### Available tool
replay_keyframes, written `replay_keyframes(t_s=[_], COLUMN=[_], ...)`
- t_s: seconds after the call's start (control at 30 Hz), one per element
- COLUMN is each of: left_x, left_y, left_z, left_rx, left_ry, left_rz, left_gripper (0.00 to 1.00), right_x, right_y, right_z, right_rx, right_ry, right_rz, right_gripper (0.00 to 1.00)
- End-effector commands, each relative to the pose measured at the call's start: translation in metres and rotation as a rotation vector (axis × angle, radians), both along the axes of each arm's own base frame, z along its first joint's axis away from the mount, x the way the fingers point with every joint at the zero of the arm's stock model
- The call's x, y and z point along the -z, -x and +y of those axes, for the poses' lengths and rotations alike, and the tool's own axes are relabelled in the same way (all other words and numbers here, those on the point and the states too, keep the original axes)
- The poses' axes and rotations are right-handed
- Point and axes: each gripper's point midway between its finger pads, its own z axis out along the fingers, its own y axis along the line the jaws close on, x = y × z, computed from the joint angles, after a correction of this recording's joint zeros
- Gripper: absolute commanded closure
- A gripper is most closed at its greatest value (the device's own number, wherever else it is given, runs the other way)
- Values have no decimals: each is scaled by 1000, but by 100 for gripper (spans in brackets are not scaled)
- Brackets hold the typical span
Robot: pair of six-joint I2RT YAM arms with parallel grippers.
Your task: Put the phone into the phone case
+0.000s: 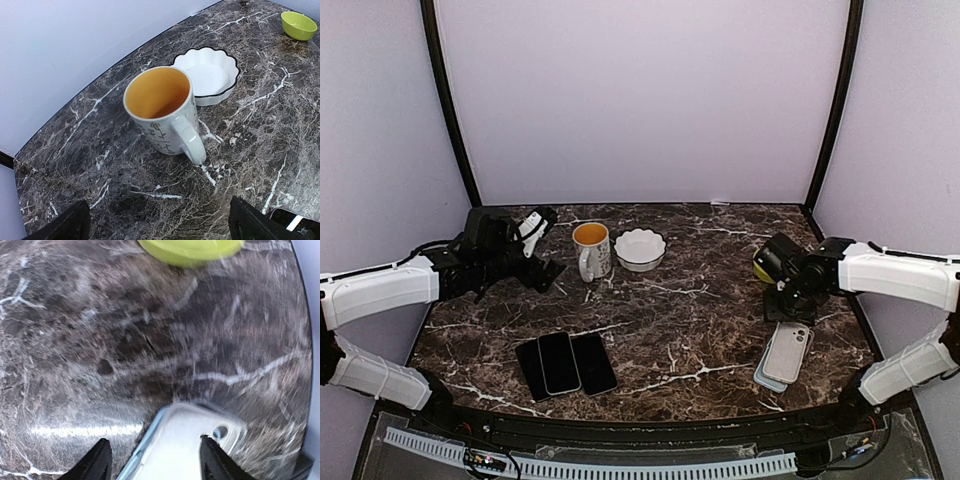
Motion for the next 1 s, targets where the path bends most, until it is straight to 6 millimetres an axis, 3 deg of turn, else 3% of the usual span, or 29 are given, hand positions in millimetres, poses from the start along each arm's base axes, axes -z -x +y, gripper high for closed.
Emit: replay_keyframes(t_s=[0.0,0.13,0.3,0.4,0.63,0.97], left_x=[-11,-10,-7,-7,-4,-6], left_y=[-1,-1,-1,-1,-1,0], left_z=[2,2,3,2,2,2], left_rx=[-22,-24,-27,-22,-18,-14], left_ry=[11,12,0,1,-4,-2], left_rz=[-8,-8,-2,-2,4,-2], left_gripper=[1,1,1,1,1,1], right_x=[10,25,45,49,57,58], right_y=[18,19,21,24,27,27], right_z=[3,11,6,3,-4,-5], right_rx=[100,108,100,101,99,74], right_ry=[-110,-165,-98,-82,-49,-26], right_rz=[13,20,68,70,78,84], right_gripper=[45,47,55,65,71,95])
